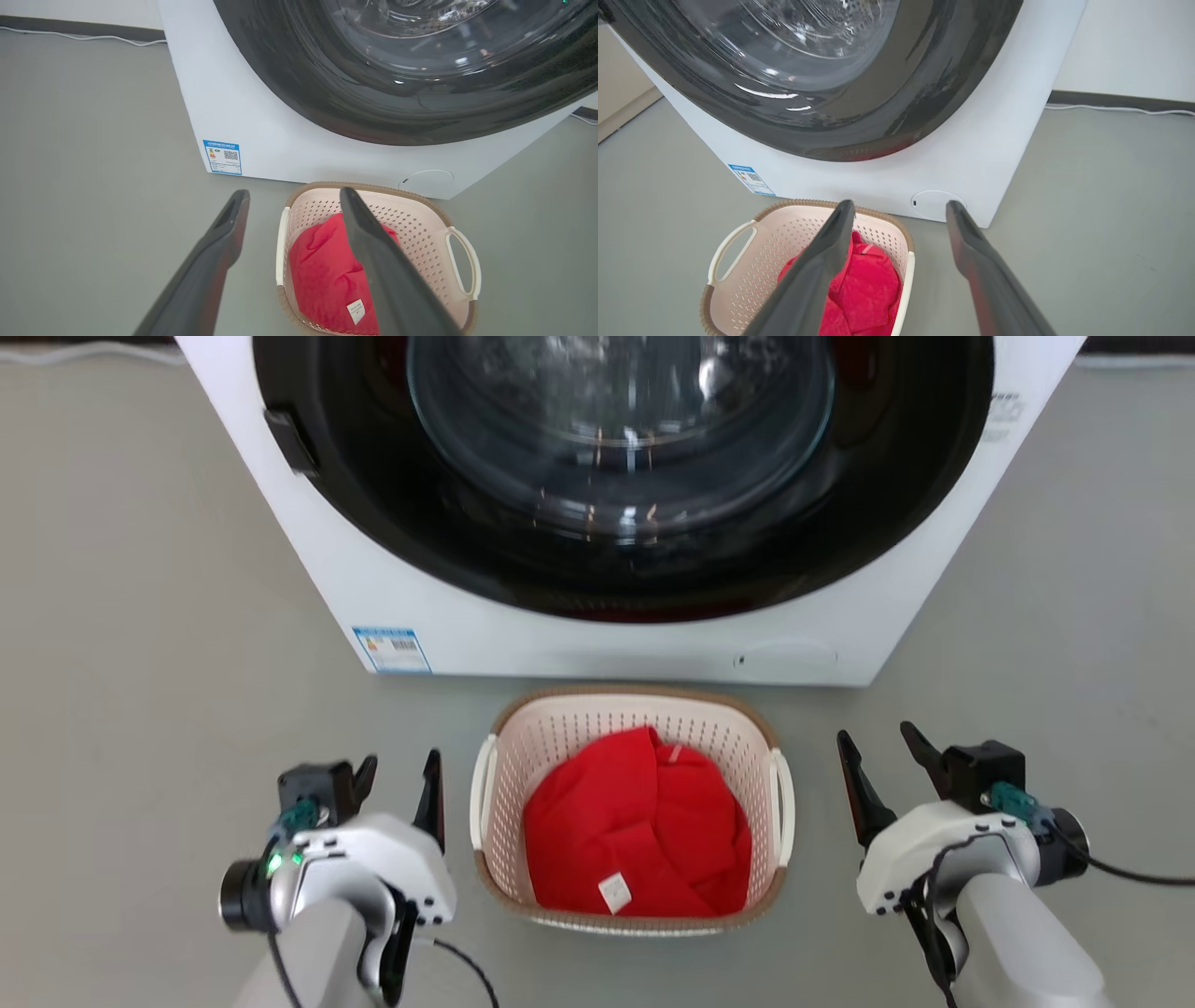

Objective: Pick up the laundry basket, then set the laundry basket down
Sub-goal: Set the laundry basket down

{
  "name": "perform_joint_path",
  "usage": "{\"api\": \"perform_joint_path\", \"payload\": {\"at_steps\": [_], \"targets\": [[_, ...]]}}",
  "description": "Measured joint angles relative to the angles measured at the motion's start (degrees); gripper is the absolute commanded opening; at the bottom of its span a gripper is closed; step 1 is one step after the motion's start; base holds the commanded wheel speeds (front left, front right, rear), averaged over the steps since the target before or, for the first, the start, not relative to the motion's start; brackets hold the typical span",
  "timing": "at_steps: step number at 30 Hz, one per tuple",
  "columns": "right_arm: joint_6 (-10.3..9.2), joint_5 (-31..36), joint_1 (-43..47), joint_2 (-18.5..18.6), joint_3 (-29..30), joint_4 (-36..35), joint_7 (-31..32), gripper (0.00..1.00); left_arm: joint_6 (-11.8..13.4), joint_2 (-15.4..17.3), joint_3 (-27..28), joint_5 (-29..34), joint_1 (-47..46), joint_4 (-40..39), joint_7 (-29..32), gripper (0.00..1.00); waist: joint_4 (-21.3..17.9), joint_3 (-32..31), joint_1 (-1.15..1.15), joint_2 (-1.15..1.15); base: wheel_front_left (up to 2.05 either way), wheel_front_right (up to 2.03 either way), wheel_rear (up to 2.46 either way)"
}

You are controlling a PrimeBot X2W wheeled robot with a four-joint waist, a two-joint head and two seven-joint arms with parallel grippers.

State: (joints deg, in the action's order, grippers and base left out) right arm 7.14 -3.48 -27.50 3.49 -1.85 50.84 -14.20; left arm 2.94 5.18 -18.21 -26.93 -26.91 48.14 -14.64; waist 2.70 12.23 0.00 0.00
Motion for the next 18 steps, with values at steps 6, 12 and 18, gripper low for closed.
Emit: {"api": "perform_joint_path", "payload": {"at_steps": [6, 12, 18], "targets": [[0.01, 1.5, 3.8, -0.2, 0.9, -6.2, 0.0, 1.00, -0.4, 0.0, 3.6, 2.8, 5.3, -4.6, 0.0, 1.00, 0.3, -4.2, 0.00, 0.00, 0.00, 0.00, 0.00], [0.00, 1.9, 8.0, -0.3, 0.4, -11.7, 0.0, 1.00, -0.9, -0.4, 7.0, 4.5, 9.7, -9.2, 0.0, 1.00, 0.6, -7.3, 0.00, 0.00, 0.00, 0.00, 0.00], [0.01, 2.4, 12.8, -0.4, 0.0, -15.7, 0.0, 1.00, -1.3, -1.2, 9.9, 6.7, 14.5, -12.7, 0.0, 1.00, 0.6, -10.3, 0.00, 0.00, 0.00, 0.00, 0.00]]}}
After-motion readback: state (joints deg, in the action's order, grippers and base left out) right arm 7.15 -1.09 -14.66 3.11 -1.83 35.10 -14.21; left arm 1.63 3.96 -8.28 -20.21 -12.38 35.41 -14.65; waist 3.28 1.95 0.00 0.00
